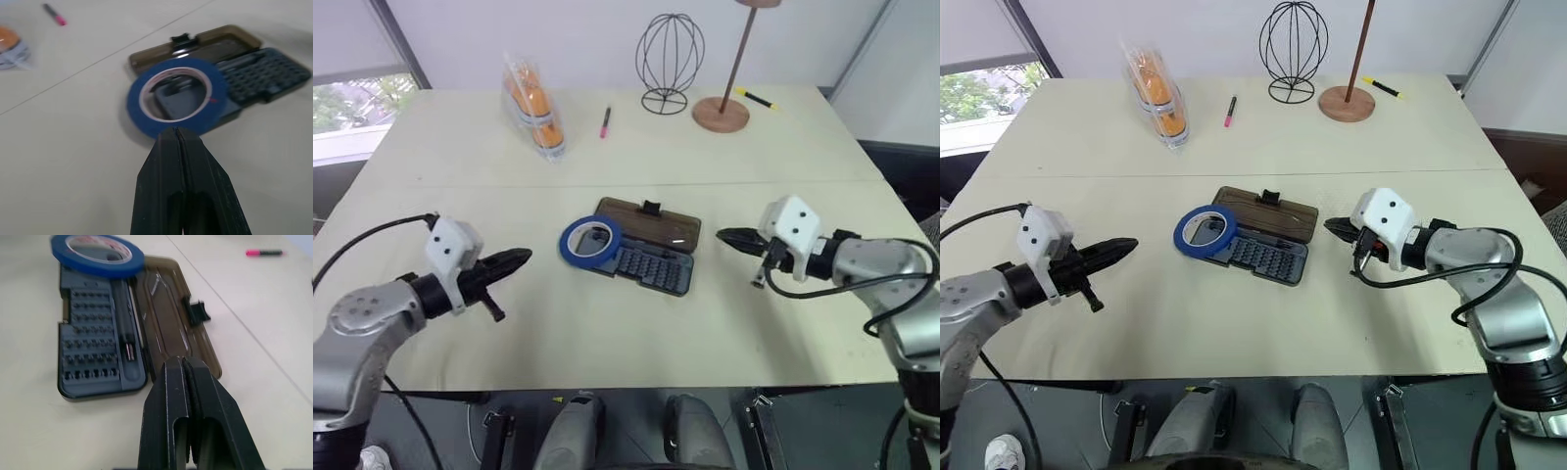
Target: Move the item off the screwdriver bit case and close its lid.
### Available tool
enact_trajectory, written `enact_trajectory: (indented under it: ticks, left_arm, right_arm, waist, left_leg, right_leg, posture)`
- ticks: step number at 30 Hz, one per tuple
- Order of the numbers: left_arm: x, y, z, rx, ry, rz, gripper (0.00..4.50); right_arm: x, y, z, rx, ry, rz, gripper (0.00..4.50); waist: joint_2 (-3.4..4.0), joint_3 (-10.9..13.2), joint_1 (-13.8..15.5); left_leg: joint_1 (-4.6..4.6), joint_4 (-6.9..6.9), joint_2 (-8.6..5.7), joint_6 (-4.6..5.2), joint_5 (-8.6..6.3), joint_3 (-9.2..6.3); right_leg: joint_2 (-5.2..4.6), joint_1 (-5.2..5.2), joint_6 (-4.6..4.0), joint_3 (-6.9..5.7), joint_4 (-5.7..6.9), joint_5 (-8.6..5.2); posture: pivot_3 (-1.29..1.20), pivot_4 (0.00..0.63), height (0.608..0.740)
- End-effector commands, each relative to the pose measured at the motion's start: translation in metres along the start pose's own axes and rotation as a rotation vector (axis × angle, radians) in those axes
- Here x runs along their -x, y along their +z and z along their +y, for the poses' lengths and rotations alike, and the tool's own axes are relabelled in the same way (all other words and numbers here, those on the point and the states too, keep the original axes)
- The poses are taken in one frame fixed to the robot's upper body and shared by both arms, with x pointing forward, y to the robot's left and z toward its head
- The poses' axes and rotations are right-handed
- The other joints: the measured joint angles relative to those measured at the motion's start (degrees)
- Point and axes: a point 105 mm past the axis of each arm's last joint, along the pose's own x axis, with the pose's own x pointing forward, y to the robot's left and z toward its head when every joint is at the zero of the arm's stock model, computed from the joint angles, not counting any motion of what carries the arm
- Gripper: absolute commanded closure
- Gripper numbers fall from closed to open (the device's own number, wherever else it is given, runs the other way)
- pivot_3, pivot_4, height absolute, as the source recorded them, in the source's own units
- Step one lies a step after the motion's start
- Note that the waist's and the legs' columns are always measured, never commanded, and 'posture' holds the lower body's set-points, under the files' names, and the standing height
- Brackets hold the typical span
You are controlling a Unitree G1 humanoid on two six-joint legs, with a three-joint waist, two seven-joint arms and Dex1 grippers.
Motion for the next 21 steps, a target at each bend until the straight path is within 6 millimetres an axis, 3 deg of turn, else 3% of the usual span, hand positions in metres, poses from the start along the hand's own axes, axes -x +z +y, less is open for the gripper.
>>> enact_trajectory:
  ticks: [1, 21]
  left_arm:
    - [0.003, 0.011, 0.001, -0.037, -0.001, -0.011, 4.5]
    - [-0.012, 0.01, -0.003, -0.067, -0.039, -0.009, 4.5]
  right_arm:
    - [0.005, 0.021, -0.003, 0.049, 0.008, -0.05, 4.45]
    - [-0.007, 0.034, 0.0, 0.064, 0.016, -0.082, 4.45]
  waist:
    - [-0.01, 0.0, 0.0]
    - [-0.01, 0.0, 0.0]
  left_leg:
    - [0.0, 0.0, 0.0, 0.0, 0.0, 0.0]
    - [-0.08, 0.0, -0.02, 0.0, 0.0, 0.0]
  right_leg:
    - [0.0, 0.0, 0.0, 0.0, 0.0, 0.0]
    - [-0.01, -0.08, 0.0, 0.0, -0.01, 0.0]
  posture:
    - [0.0, 0.15, 0.74]
    - [0.0, 0.15, 0.74]
